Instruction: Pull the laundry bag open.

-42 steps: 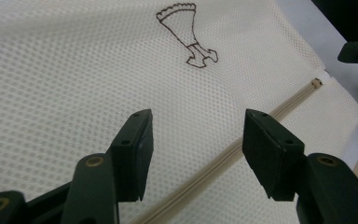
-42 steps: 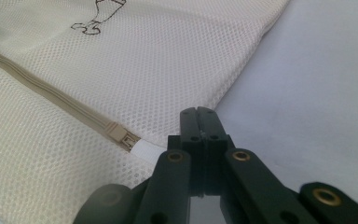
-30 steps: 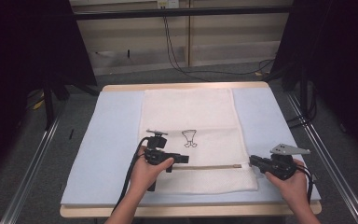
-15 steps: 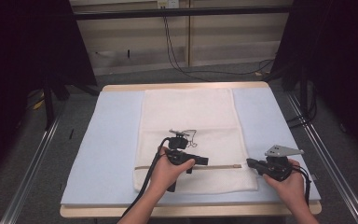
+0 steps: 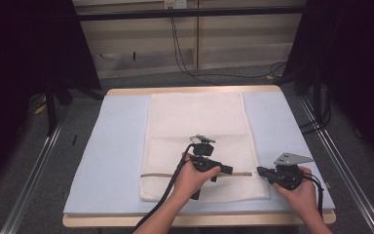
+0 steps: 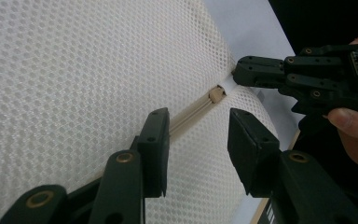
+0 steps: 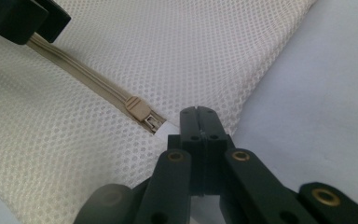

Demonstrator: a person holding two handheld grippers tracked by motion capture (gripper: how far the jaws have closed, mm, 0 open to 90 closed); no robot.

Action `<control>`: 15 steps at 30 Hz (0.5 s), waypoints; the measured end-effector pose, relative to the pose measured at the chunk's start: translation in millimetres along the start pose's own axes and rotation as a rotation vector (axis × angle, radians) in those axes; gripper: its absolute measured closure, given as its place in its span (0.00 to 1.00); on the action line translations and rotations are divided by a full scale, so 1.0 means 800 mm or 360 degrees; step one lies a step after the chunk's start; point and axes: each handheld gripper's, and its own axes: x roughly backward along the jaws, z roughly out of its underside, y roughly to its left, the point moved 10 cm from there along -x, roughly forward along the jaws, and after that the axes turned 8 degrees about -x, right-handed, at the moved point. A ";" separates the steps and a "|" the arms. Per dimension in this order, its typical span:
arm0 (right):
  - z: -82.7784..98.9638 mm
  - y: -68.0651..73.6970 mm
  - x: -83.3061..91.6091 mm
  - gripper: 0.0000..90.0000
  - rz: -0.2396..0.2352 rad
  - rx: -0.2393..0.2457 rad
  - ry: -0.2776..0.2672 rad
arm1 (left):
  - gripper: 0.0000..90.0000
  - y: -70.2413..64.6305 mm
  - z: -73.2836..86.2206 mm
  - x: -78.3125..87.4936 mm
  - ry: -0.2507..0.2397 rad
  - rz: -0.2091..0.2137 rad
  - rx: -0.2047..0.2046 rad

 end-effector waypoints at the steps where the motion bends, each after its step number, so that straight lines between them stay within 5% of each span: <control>1: 0.001 0.000 0.000 1.00 0.0002 0.0004 0.0009 | 0.66 -0.001 0.000 -0.003 0.0004 0.0000 0.0006; 10: 0.001 0.000 -0.001 1.00 0.0008 0.0008 0.0007 | 0.70 -0.006 0.000 -0.027 0.0037 0.0035 0.0041; 15: 0.002 0.001 -0.002 1.00 -0.0009 0.0007 0.0005 | 0.73 -0.015 -0.003 -0.044 0.0043 0.0100 0.0116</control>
